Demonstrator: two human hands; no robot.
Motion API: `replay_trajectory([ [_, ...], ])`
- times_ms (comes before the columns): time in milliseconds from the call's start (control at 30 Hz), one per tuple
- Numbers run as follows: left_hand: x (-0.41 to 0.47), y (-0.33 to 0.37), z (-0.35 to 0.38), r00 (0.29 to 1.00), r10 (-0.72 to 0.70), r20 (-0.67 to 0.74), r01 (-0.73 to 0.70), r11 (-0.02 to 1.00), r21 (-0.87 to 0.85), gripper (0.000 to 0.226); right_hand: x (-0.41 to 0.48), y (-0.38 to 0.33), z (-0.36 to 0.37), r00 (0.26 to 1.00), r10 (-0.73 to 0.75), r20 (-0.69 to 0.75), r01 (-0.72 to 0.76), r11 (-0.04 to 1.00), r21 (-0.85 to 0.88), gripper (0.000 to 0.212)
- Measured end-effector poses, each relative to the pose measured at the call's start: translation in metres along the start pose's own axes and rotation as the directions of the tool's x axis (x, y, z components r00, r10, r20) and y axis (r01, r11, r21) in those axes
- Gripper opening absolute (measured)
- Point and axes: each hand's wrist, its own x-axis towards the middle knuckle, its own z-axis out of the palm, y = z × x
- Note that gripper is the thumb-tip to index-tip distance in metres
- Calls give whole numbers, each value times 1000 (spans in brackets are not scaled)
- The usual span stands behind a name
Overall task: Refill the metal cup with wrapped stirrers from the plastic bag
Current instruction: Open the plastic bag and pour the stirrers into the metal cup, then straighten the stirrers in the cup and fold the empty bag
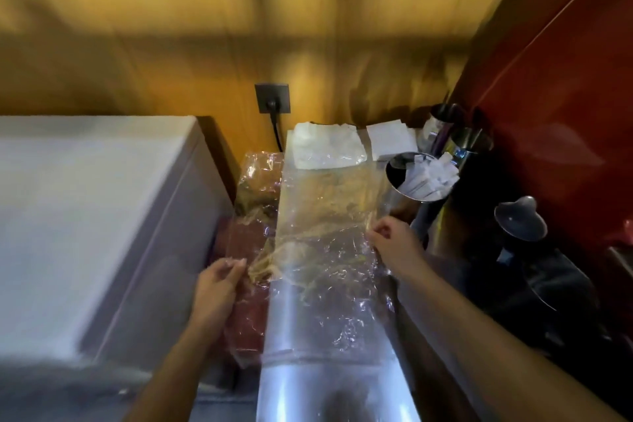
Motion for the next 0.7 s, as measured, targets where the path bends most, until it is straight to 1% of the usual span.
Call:
replay_trajectory([
  [67, -3, -2, 10, 1000, 1, 28, -1, 1000, -6, 34, 1, 6, -5, 999, 29, -24, -28, 1000, 10, 18],
  [167, -9, 0, 24, 997, -21, 68, 24, 998, -50, 32, 0, 15, -12, 996, 47, -74, -47, 999, 6, 18],
  [200, -11, 1, 29, 994, -31, 101, 36, 998, -50, 31, 0, 19, -14, 994, 59, -90, -59, 998, 1, 19],
  [267, -14, 2, 37, 982, -55, 180, 63, 997, -35, 27, -1, 24, -19, 990, 95, -108, -96, 995, 2, 19],
  [367, -17, 0, 46, 964, -127, 232, 142, 989, -48, 19, -3, 34, -26, 983, 138, -124, -140, 990, -9, 18],
  [467, -17, 0, 53, 959, -158, 235, 153, 987, 40, 15, -4, 42, -32, 973, 180, -141, -181, 984, 8, 21],
  [533, -16, 0, 55, 961, -158, 228, 127, 981, 145, 12, -6, 47, -34, 966, 203, -162, -205, 979, 4, 23],
  [600, -14, -2, 56, 959, -168, 228, 103, 958, 269, 14, -6, 51, -36, 961, 220, -170, -221, 975, 12, 26],
  [700, -11, -2, 54, 953, -189, 239, 94, 929, 358, 18, -9, 57, -37, 960, 235, -149, -234, 972, 28, 21],
])
